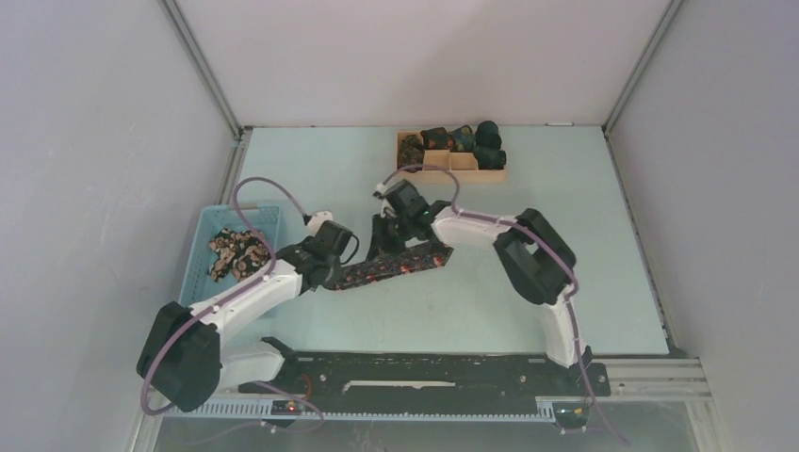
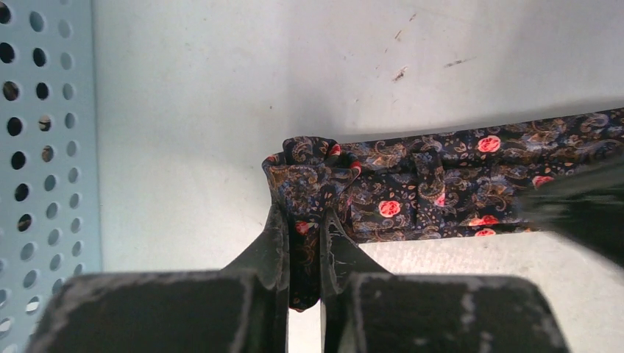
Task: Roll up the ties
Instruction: Roll the tie at the center of the board.
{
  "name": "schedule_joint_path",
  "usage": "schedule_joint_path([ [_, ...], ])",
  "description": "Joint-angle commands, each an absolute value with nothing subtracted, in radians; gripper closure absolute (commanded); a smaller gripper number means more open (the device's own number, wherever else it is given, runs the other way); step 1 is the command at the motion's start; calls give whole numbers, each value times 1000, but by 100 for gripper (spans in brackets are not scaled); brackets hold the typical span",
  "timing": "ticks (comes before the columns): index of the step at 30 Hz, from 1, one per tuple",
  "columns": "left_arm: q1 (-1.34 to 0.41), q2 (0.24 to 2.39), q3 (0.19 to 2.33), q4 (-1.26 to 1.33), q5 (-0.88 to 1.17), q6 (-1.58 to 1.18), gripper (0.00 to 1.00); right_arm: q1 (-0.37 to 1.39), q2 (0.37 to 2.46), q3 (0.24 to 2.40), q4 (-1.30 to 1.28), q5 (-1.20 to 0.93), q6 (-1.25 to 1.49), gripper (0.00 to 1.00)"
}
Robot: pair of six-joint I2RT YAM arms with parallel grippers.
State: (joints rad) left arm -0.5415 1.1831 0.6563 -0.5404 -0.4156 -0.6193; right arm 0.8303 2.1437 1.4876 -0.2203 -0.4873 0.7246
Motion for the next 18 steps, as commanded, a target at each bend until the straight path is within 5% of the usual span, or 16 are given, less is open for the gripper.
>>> schedule_joint_path([
  [1, -588, 1229, 721, -605, -555, -617, 100, 736, 1926, 1401, -217, -452, 670, 89],
  [18, -773, 1608, 962, -829, -796, -730, 100, 614, 1683, 1179, -282, -396, 622, 89],
])
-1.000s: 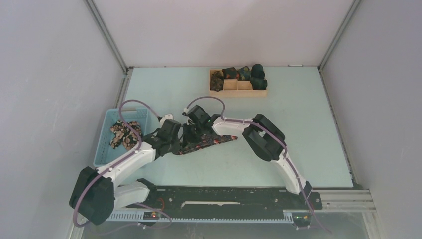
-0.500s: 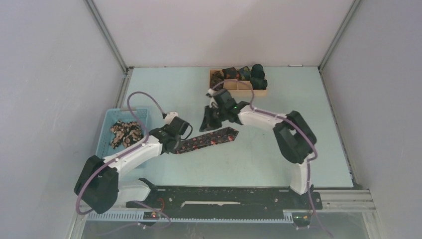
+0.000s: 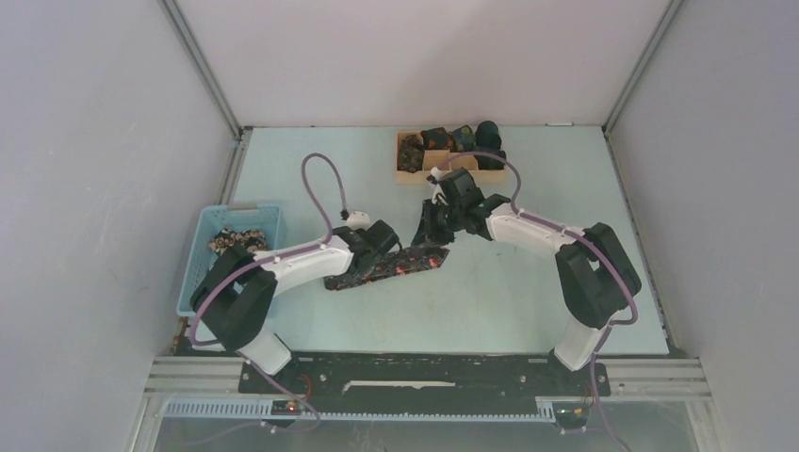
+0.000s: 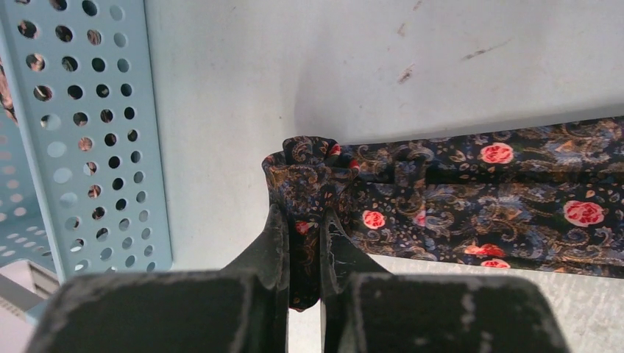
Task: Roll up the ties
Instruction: Roll the tie at the center of the board.
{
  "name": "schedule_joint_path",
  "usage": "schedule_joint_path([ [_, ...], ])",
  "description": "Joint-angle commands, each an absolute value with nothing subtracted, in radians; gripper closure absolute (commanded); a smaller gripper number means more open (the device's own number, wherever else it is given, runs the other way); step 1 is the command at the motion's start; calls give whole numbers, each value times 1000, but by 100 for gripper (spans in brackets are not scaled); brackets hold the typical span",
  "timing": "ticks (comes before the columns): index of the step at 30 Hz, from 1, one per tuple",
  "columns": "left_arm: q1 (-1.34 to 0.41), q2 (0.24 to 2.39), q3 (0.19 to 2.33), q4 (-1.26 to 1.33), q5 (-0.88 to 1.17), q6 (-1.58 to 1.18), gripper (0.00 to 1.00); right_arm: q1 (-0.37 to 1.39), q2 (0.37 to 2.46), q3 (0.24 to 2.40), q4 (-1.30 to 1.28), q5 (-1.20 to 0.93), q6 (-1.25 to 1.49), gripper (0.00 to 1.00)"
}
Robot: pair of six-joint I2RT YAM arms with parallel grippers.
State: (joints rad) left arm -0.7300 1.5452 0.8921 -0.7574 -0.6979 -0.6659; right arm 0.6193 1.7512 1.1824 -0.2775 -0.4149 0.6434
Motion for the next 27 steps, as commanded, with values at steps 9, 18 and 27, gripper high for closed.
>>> schedule_joint_path([
  [9, -830, 1746, 1033, -842, -803, -747, 100, 608, 1648, 1144, -291, -382, 618, 90],
  [18, -843, 1796, 1040, -789, -738, -733, 100, 606, 1640, 1142, -297, -381, 614, 90],
  [27, -843, 1807, 1027, -728, -687, -713, 95, 607, 1635, 1142, -299, -380, 619, 91],
])
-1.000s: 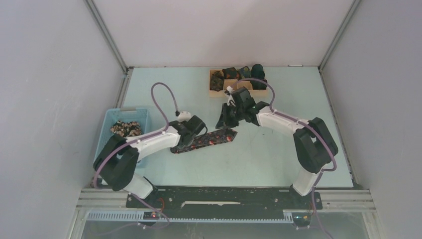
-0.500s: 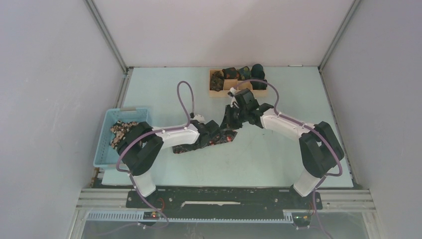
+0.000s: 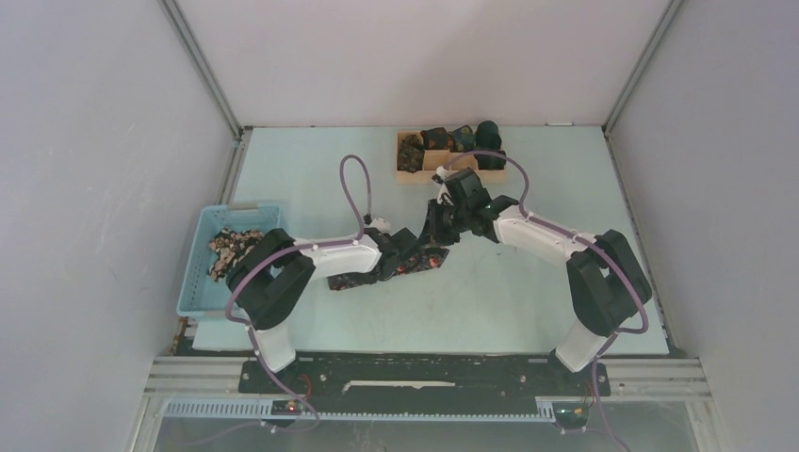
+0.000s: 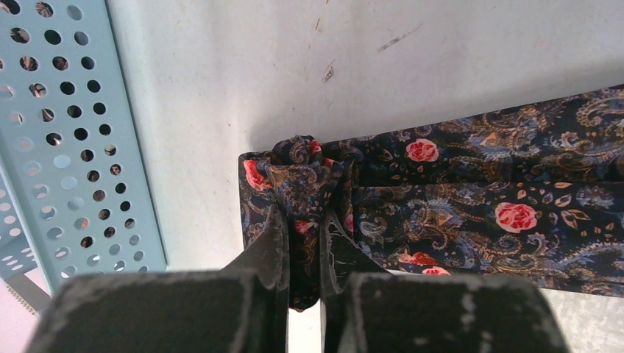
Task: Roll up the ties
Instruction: Roll the tie at the center of the board.
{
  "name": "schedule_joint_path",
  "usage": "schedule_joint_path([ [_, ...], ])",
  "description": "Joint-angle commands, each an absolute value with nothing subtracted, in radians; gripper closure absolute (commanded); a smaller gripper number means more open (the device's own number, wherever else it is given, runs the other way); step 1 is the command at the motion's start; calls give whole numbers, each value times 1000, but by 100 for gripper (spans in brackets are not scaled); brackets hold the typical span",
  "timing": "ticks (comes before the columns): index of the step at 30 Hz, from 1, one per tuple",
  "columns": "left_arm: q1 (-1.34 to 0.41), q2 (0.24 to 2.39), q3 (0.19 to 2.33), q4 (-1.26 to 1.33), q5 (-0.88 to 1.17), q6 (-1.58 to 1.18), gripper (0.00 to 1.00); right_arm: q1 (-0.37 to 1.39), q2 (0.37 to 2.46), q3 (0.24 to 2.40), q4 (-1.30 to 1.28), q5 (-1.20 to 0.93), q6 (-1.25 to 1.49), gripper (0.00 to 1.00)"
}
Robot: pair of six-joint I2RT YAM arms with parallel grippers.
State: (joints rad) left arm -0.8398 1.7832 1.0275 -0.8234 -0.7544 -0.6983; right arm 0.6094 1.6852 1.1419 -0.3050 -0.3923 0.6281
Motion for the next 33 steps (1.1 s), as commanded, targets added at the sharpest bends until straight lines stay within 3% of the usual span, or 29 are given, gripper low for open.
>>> schedule_joint_path([
  [1, -843, 1807, 1025, -720, -680, -712, 93, 606, 1632, 1142, -299, -381, 620, 91],
  [12, -843, 1770, 998, -678, -624, -706, 71, 607, 1632, 1141, -289, -389, 626, 90],
  [23, -844, 1671, 983, -690, -613, -703, 58, 605, 1634, 1143, -253, -402, 638, 90],
  [33, -843, 1539, 957, -708, -641, -703, 41, 613, 1671, 1203, -277, -400, 637, 89],
])
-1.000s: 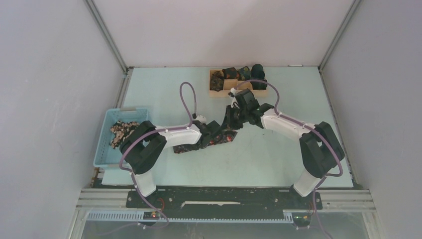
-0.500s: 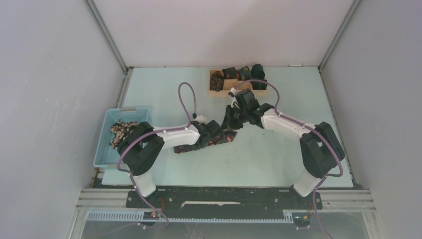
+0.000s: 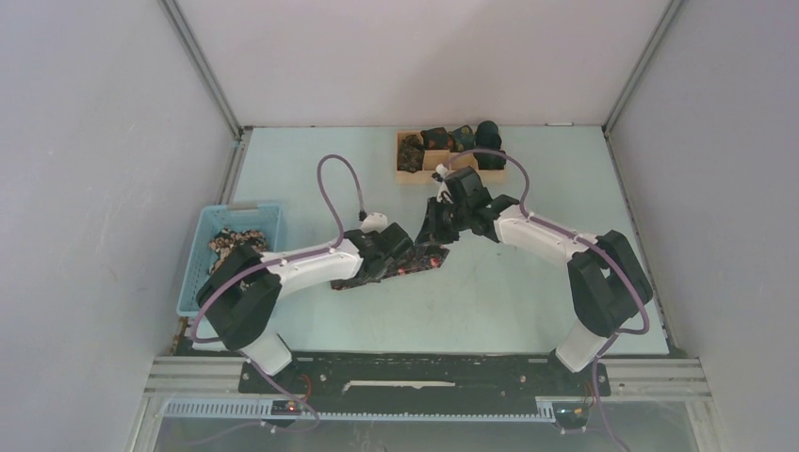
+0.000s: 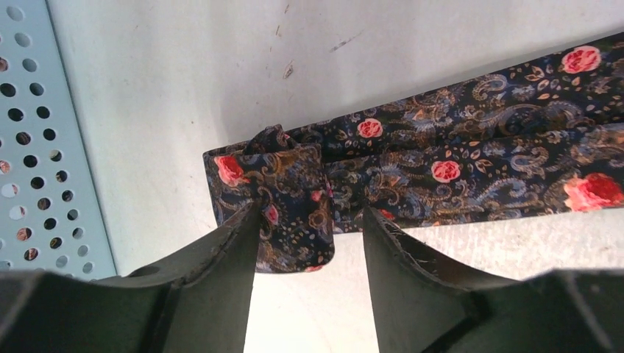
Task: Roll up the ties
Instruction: Roll the tie at the center of the board.
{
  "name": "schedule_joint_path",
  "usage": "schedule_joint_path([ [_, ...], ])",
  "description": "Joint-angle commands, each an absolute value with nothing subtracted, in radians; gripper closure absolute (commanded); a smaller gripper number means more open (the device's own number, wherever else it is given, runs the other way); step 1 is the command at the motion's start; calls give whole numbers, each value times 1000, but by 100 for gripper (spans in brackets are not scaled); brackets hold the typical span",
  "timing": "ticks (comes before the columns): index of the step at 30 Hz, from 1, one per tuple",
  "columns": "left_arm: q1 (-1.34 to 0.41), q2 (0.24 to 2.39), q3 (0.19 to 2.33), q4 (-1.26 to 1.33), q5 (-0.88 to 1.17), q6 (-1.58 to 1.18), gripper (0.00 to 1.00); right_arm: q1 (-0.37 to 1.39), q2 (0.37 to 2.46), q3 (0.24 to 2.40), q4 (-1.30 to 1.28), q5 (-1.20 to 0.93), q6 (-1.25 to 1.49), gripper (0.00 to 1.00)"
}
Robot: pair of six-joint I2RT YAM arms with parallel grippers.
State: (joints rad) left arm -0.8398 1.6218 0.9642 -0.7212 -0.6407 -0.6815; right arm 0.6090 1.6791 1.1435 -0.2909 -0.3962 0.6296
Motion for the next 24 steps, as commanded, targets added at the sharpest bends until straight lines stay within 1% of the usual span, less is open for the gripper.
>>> schedule_joint_path([
  [1, -842, 1521, 953, -710, -642, -703, 40, 617, 1673, 1209, -280, -399, 636, 90],
  [8, -842, 1315, 909, -715, -664, -688, 29, 667, 1731, 1288, -297, -396, 633, 89],
  [12, -814, 1167, 852, -709, -675, -695, 27, 701, 1779, 1341, -303, -394, 634, 88],
  [14, -776, 1102, 805, -680, -644, -695, 27, 718, 1803, 1373, -310, -392, 635, 88],
  [19, -657, 950, 660, -562, -491, -672, 27, 782, 1882, 1473, -338, -381, 628, 84],
  [24, -550, 828, 567, -518, -378, -693, 26, 851, 1985, 1583, -354, -388, 633, 80],
])
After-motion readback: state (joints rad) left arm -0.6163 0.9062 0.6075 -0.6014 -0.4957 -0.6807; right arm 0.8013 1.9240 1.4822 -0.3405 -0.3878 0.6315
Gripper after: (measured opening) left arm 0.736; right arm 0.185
